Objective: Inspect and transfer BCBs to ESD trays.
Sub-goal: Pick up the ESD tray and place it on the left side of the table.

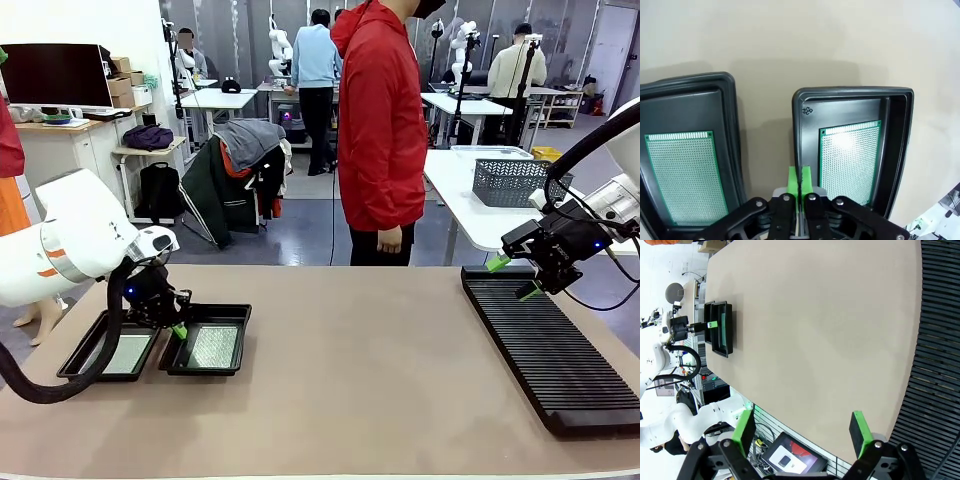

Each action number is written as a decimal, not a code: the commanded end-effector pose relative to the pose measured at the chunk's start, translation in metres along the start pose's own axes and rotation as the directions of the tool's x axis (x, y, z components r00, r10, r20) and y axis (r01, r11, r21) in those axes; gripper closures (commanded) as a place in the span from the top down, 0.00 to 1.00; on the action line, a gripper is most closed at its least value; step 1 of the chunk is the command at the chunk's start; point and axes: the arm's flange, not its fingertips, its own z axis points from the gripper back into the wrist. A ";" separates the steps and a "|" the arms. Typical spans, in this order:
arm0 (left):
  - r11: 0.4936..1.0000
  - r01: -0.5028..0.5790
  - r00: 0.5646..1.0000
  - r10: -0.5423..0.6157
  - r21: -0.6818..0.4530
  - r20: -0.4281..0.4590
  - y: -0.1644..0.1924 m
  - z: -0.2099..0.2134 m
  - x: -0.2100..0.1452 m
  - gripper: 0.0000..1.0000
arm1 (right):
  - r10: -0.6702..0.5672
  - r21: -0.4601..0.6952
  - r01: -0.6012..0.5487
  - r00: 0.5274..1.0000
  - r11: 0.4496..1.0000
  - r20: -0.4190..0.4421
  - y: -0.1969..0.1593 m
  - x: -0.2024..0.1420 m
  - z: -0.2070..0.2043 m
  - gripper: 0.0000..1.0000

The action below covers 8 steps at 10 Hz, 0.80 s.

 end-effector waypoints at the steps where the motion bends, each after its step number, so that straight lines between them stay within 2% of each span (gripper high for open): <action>1: 1.000 0.022 1.000 -0.022 0.013 0.000 0.011 -0.006 -0.001 0.03 | -0.022 -0.001 0.022 1.000 1.000 0.011 0.001 -0.002 -0.001 1.00; 7: 0.999 0.028 1.000 -0.028 0.024 0.009 0.010 -0.020 -0.003 0.03 | -0.022 -0.001 0.022 1.000 1.000 0.011 0.001 -0.002 -0.001 1.00; 8: 1.000 0.002 1.000 -0.001 0.016 -0.023 0.008 -0.019 -0.001 0.03 | -0.022 -0.001 0.022 1.000 1.000 0.011 0.001 -0.002 -0.001 1.00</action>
